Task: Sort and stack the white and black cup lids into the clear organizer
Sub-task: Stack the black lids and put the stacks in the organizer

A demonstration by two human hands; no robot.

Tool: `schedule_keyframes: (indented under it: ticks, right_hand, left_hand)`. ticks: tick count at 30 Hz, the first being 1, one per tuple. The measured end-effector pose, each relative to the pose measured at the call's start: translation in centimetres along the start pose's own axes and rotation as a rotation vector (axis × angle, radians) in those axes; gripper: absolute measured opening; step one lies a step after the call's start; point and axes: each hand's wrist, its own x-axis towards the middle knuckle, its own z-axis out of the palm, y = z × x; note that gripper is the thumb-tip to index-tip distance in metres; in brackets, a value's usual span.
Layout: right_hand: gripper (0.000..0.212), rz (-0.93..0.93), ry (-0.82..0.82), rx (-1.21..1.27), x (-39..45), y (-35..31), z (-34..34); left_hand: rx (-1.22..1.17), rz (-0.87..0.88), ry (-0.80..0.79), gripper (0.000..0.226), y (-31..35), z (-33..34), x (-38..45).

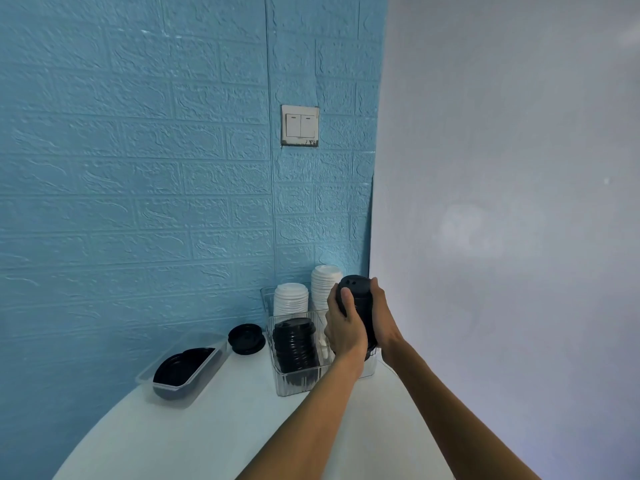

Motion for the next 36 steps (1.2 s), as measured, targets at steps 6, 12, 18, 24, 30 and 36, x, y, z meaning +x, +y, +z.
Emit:
schedule_keyframes:
  ticks: [6, 12, 18, 24, 30, 36]
  right_hand:
    - [0.093, -0.007, -0.021, -0.016, 1.1, 0.1, 0.5]
    - [0.069, -0.073, 0.034, -0.135, 1.0, 0.9, 0.5]
    - [0.054, -0.112, 0.050, -0.243, 0.9, 1.2, 0.3]
    - [0.050, -0.125, 0.074, -0.249, 0.8, 0.9, 0.5]
    - [0.054, -0.120, 0.102, -0.177, 0.9, 1.5, 0.8]
    - [0.057, -0.147, 0.119, -0.145, 1.6, 2.2, 1.4]
  left_hand:
    - [-0.020, -0.019, 0.098, 0.047, 0.1, 0.7, 0.4]
    - [0.026, -0.017, 0.083, 0.049, 0.2, 0.8, 0.3]
    - [-0.012, -0.008, 0.078, 0.047, 0.3, 0.4, 0.2]
    - [-0.021, 0.019, 0.058, 0.046, 0.4, 0.4, 0.2]
    - [0.011, 0.077, -0.027, 0.045, 0.1, -0.3, 1.1]
    - [-0.036, 0.011, -0.034, 0.046, 0.2, -0.3, 1.3]
